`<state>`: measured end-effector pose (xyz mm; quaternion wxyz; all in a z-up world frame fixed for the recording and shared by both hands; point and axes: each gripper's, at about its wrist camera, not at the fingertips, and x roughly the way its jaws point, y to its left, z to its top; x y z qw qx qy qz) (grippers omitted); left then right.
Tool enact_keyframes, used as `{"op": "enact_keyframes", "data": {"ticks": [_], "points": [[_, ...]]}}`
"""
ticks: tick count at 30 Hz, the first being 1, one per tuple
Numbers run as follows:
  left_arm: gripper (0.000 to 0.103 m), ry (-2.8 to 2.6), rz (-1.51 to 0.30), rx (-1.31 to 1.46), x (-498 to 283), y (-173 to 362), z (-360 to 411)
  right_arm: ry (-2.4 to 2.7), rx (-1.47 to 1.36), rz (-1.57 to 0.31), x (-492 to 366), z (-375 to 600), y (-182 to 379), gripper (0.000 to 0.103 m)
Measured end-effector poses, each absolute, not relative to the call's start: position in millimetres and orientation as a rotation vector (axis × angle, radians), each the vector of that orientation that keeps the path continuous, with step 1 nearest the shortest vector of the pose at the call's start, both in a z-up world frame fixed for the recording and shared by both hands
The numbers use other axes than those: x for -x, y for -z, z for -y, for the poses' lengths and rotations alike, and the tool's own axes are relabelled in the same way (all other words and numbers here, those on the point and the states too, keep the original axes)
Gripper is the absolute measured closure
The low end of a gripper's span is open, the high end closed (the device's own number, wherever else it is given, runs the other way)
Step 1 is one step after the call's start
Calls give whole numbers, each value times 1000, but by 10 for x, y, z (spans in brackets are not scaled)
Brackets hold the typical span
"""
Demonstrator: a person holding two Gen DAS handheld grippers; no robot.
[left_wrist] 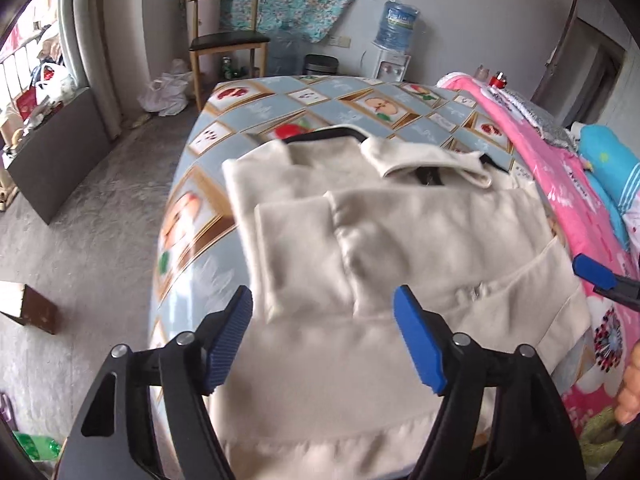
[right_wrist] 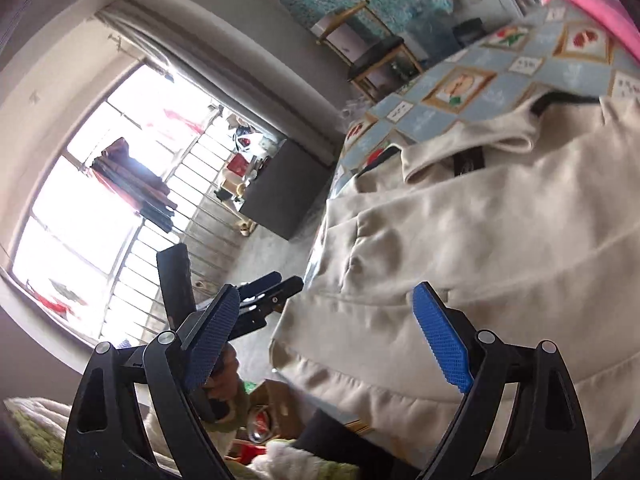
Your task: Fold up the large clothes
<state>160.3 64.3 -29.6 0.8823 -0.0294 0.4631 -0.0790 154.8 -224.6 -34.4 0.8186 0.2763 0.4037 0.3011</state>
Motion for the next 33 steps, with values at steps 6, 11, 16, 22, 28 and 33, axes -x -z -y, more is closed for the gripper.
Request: {"op": "enact_keyframes", "data": {"ticks": [6,11,16,22,28,33], "points": [[27,138,-953,-17,-1184,394,-670,-655,-642,-868,-1341,2097,370,18],[27,127,-956,-46,-998,506,-656,-660,-585,-871,-1277,1958,305,18],[27,115,-967,-71,-943,611,-654,-662,-565,-881,-1278,1910,321,18],[27,106,-949,-77,-892,650,-742,-622,-504,-904,-1335,1857,388,18],[27,132,-939,-39,-765,740,-863,-293,-70,-886,-1344,1586,637,18],[27,148,-918,-36,-648,787,-917,-225,110,-895,-1311,1385,956,18]]}}
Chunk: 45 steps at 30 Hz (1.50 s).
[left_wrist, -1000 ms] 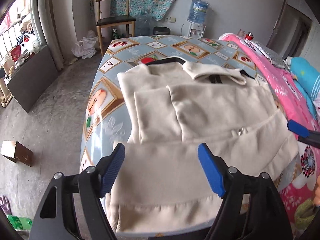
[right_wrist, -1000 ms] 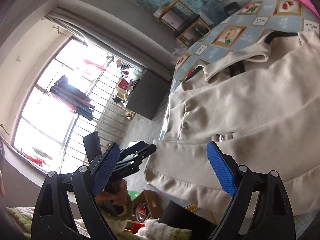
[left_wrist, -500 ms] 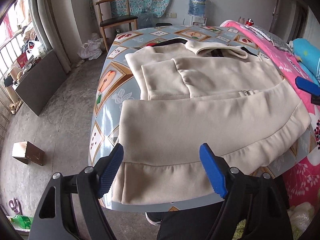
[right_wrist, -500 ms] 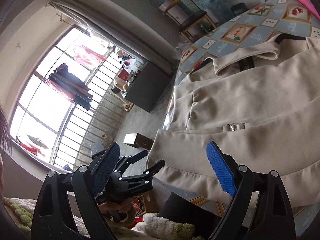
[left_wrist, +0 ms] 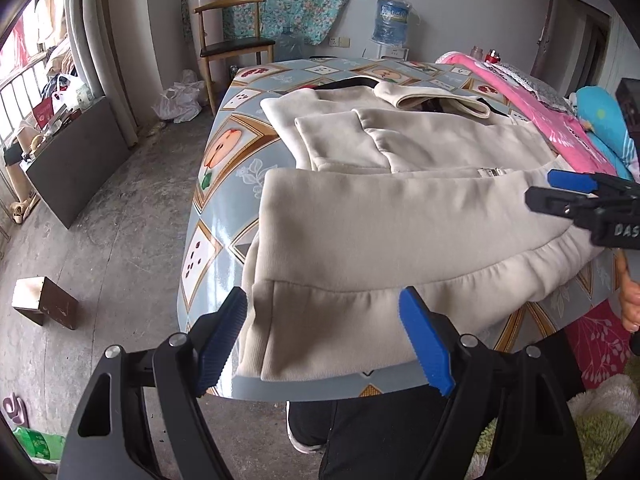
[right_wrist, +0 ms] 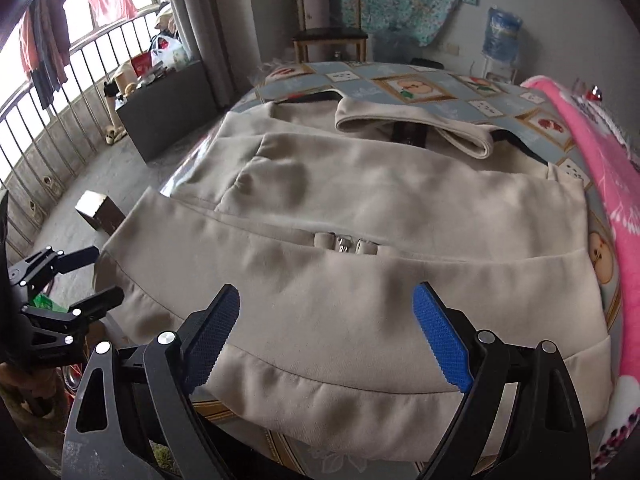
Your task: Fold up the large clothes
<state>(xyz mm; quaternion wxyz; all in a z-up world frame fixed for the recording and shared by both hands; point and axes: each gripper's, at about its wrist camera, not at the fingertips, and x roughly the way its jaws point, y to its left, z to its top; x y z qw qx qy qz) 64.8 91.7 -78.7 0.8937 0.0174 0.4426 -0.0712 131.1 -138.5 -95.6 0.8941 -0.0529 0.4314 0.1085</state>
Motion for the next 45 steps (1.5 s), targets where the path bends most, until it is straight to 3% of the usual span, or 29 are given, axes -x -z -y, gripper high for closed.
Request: {"op": "enact_keyframes", "data": {"ticks": [19,30,32,34,36,38,45], "points": [[27,156,-877,92,-847,721,-1156,-180,121,-959,-1376,1427,1288,17],[48,250,-1009,381,-1650,962,-1528,-193,104,-950,-1371,1439,1299,14],[48,280,-1012,404,-1731,977,-1577,-193,104,-950,-1374,1437,1298,14],[53,298,-1034,413,-1788,966,-1595,-194,103,-950,-1375,1437,1296,14],[68,343,-1040,431,-1785,951,-1598,-192,103,-949,-1371,1432,1293,14],[75,378,-1035,411,-1737,914,-1564,-193,102,-948,-1370,1434,1294,14],[78,498,-938,374,-1504,660,-1511,-192,99,-951,-1369,1435,1297,14]]}}
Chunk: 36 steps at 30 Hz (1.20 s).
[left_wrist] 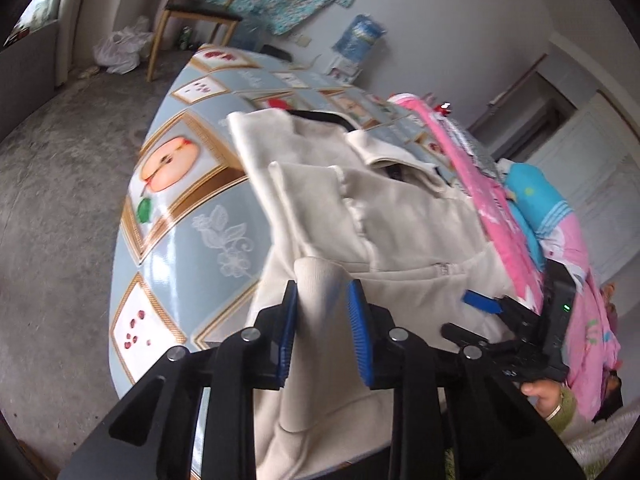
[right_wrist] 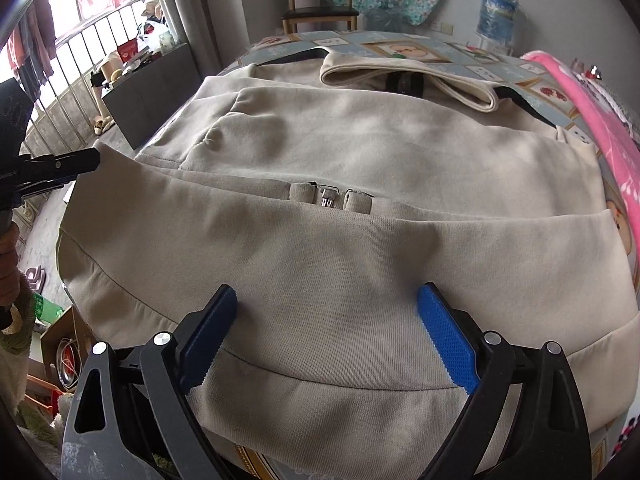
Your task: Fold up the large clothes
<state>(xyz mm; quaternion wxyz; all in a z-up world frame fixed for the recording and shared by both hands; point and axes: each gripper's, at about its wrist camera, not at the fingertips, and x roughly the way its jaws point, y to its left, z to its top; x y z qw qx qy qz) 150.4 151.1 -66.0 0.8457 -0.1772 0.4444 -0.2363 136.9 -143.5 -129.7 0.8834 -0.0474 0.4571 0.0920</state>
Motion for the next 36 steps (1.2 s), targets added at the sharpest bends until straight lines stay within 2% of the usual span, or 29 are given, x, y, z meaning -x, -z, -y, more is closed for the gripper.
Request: {"op": "enact_keyframes", "data": {"ticks": [13,21,26,28,30,36], "points": [[78,438,-1072,294,-1707,936,-1372,-193,98,-953,-1365,1451,1306,14],[78,488,-1026,253,-1614,799,-1296,-194,98,-952,-1365,1457,1306,14],[78,388,-1089,135,-1658,907,-1162,-200,90,-950,-1364,1471,1289,14],[80,362,-1084,111,-1640,877,-1125,-210,65,-935,-1340,1503,1241,14],[88,350,-1066,92,-1594,836,-1099,-237,10,-903,-1277,1570,1151,14],[94,282,-1009,31,-1399,672,-987,-353,-127,-793,-1087,1707,785,14]]}}
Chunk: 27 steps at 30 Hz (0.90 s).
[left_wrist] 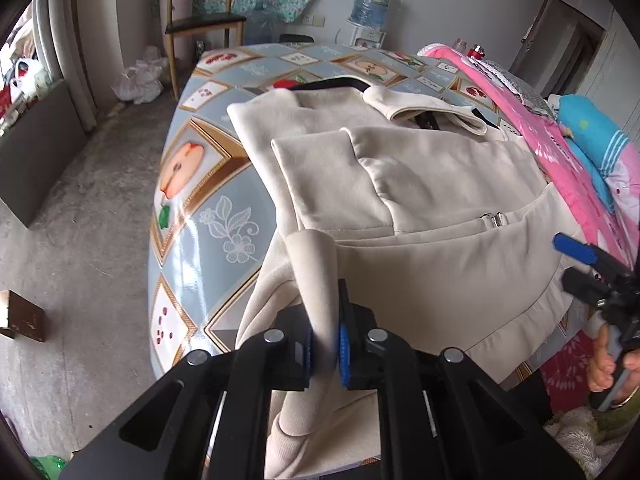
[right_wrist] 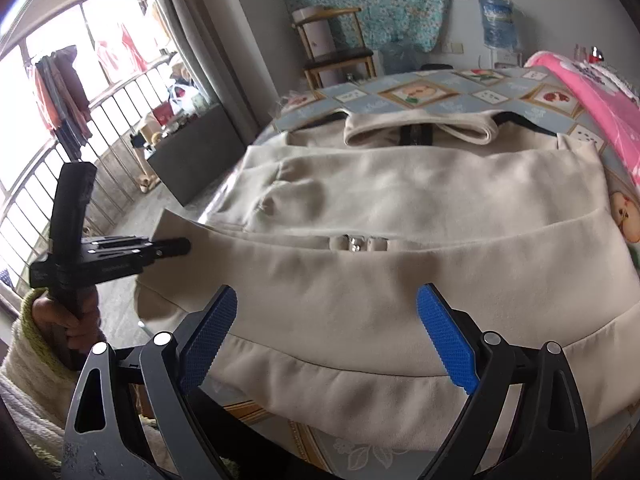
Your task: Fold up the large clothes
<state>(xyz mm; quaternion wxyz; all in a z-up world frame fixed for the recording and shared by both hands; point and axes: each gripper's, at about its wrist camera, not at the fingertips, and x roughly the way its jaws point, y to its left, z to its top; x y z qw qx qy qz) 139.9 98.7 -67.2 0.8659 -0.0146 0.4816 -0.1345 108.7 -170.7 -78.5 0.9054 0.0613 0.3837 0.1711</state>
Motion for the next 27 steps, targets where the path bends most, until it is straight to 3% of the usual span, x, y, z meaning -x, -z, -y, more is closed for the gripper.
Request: {"op": "enact_keyframes", "data": {"ticks": [10,23,27], "points": [[94,202,-943,-132,-1245,591,-729,-412,-82,-673,-870,1668,346,14],[94,140,-955,-218,-1267,674,-594,-264,141,-597,-714,1761,308,14],[94,116,-957,-245,-1267,720,-568,-59,348,-575,-750,1909,465,14]]}}
